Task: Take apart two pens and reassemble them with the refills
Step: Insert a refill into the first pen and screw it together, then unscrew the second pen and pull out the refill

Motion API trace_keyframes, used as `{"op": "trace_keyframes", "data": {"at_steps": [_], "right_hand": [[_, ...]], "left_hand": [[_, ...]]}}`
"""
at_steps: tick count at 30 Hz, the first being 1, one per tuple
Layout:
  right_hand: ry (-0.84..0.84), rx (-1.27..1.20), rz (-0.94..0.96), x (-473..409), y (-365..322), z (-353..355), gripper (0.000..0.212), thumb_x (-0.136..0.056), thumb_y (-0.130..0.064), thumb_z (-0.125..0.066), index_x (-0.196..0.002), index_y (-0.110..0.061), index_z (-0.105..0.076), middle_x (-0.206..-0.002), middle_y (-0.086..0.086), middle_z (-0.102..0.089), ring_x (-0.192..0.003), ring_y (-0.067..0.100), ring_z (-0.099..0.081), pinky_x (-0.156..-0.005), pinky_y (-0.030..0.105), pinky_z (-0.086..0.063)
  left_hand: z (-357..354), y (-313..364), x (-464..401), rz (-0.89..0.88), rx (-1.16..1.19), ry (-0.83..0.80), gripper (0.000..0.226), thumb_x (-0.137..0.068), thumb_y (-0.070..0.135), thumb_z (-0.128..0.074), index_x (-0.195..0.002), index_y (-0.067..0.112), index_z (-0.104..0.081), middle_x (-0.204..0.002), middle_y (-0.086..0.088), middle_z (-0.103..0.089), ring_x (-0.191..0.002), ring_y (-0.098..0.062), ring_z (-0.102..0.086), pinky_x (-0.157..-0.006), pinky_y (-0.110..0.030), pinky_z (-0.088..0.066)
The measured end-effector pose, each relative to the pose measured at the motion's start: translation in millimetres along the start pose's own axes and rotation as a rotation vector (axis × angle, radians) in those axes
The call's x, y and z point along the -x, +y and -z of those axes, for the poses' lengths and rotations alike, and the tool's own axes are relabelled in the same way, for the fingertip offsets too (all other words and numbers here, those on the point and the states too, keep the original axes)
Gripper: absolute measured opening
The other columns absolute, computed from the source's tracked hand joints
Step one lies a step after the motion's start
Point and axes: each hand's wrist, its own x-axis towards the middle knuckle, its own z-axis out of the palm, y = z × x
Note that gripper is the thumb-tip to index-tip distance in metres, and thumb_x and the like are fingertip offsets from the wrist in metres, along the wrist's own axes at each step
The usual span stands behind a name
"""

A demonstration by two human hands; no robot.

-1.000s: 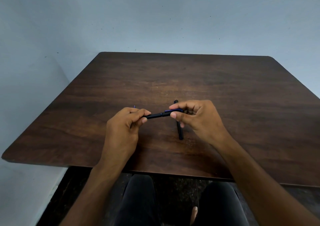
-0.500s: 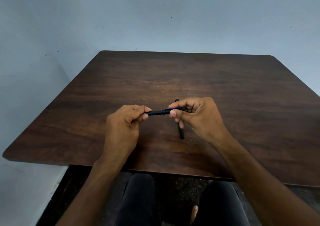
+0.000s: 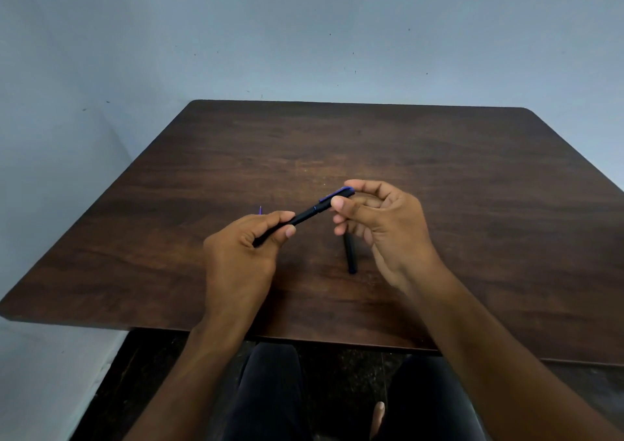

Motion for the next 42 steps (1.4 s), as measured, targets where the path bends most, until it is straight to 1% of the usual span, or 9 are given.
{"op": "trace_keyframes", "data": {"at_steps": [8, 18, 21, 26, 30, 33, 37, 39, 42], "right_hand": [[0.106, -0.067, -0.08, 11, 7, -16, 0.031, -0.072, -0.009, -0.086, -0.094, 0.005, -0.07, -0.074, 0.018, -0.075, -0.059, 0.022, -0.07, -0.055, 0.03, -0.057], [0.226, 0.31, 0.002, 12, -22, 16, 0.006, -0.083, -0.014, -0.081, -0.082, -0.008, -0.081, -0.066, 0.008, -0.077, -0.054, 0.015, -0.068, -0.053, 0.028, -0.058], [0.304, 0.475, 0.057, 11, -34, 36, 0.008, -0.083, -0.02, -0.082, -0.076, -0.015, -0.082, -0.058, -0.001, -0.073, -0.047, 0.004, -0.062, -0.047, 0.018, -0.05], [0.388, 0.773, 0.055, 7, -50, 72, 0.014, -0.081, -0.027, -0.084, -0.07, -0.022, -0.079, -0.045, -0.006, -0.065, -0.037, 0.002, -0.054, -0.042, 0.018, -0.046], [0.448, 0.916, 0.013, 5, -52, 93, 0.016, -0.081, -0.026, -0.085, -0.069, -0.016, -0.08, -0.053, -0.003, -0.068, -0.038, -0.002, -0.056, -0.039, 0.015, -0.044], [0.477, 0.985, 0.004, 5, -48, 104, 0.02, -0.081, -0.023, -0.084, -0.065, -0.014, -0.077, -0.053, -0.003, -0.066, -0.038, -0.004, -0.057, -0.04, 0.017, -0.049], [0.484, 1.043, -0.055, 4, -40, 110, 0.023, -0.082, -0.022, -0.084, -0.062, -0.018, -0.075, -0.051, -0.004, -0.063, -0.034, -0.005, -0.054, -0.034, 0.01, -0.037], [0.482, 1.098, -0.068, 2, -38, 109, 0.019, -0.084, -0.024, -0.082, -0.068, -0.017, -0.078, -0.058, -0.004, -0.067, -0.046, 0.0, -0.062, -0.039, 0.011, -0.043], [0.453, 1.161, -0.113, -2, -36, 108, 0.015, -0.088, -0.027, -0.078, -0.079, -0.015, -0.079, -0.074, 0.002, -0.073, -0.066, 0.011, -0.069, -0.06, 0.028, -0.061]], "left_hand": [[-17, 17, 8, -0.007, 0.05, 0.007, 0.023, -0.078, 0.023, -0.081, -0.1, 0.026, -0.077, -0.091, 0.027, -0.069, -0.087, 0.013, -0.066, -0.078, -0.002, -0.045], [-40, 36, 16, -0.094, 0.038, -0.135, 0.015, -0.087, 0.026, -0.072, -0.102, 0.025, -0.078, -0.091, 0.019, -0.073, -0.087, 0.008, -0.066, -0.077, -0.007, -0.049], [-51, 44, 15, -0.071, 0.036, -0.178, 0.013, -0.087, 0.027, -0.073, -0.098, 0.025, -0.078, -0.089, 0.019, -0.072, -0.088, 0.011, -0.064, -0.078, -0.004, -0.045], [-75, 55, 9, -0.036, -0.002, -0.262, 0.009, -0.087, 0.027, -0.074, -0.094, 0.027, -0.078, -0.087, 0.018, -0.072, -0.087, 0.007, -0.064, -0.077, -0.001, -0.041], [-88, 60, 4, -0.028, -0.03, -0.294, 0.008, -0.086, 0.023, -0.074, -0.091, 0.025, -0.079, -0.085, 0.013, -0.074, -0.08, 0.0, -0.065, -0.074, -0.008, -0.046], [-94, 63, 2, -0.026, -0.034, -0.303, 0.008, -0.086, 0.024, -0.074, -0.091, 0.026, -0.079, -0.084, 0.014, -0.073, -0.079, 0.003, -0.064, -0.073, -0.004, -0.044], [-100, 66, -1, -0.029, -0.046, -0.3, 0.009, -0.086, 0.022, -0.074, -0.092, 0.025, -0.08, -0.085, 0.013, -0.074, -0.08, 0.003, -0.065, -0.075, 0.0, -0.042], [-101, 66, -2, -0.027, -0.055, -0.295, 0.009, -0.086, 0.021, -0.074, -0.091, 0.024, -0.08, -0.087, 0.012, -0.075, -0.081, 0.001, -0.065, -0.075, -0.001, -0.042], [-103, 63, -4, -0.011, -0.075, -0.295, 0.01, -0.087, 0.022, -0.073, -0.094, 0.024, -0.079, -0.09, 0.012, -0.075, -0.081, 0.001, -0.065, -0.074, -0.003, -0.043]]}}
